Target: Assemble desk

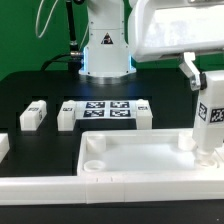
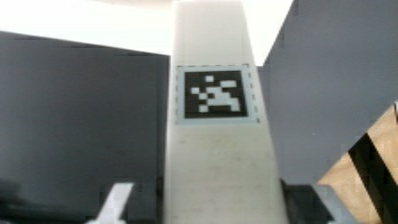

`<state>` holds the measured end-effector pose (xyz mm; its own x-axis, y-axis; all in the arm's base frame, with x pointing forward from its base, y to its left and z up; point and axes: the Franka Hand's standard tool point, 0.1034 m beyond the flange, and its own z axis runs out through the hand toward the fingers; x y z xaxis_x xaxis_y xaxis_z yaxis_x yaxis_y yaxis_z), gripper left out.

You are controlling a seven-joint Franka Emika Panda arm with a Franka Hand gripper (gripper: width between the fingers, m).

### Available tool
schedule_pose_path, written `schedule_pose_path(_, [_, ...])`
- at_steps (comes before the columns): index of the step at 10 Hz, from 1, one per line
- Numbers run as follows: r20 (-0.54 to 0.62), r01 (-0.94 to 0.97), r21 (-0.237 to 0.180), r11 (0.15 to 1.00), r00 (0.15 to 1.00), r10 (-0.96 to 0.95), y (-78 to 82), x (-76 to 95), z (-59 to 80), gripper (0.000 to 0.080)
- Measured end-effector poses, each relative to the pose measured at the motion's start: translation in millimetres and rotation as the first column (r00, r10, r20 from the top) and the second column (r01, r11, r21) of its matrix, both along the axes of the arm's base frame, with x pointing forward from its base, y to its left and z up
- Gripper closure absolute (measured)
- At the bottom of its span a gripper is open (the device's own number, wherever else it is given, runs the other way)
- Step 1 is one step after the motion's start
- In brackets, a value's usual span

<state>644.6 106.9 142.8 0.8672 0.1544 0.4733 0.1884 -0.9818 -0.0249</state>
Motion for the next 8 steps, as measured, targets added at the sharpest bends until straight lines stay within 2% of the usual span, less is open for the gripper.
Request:
schedule_pose_path(5, [-0.002,-0.003,0.001,1.0,1.0,0.003,2.4,-1.2,-6.9,0.0511])
schedule_pose_path(8, [-0.013,-0.005,0.001,1.0,1.0,0.005,4.5,-4.1,-16.1,0.0511])
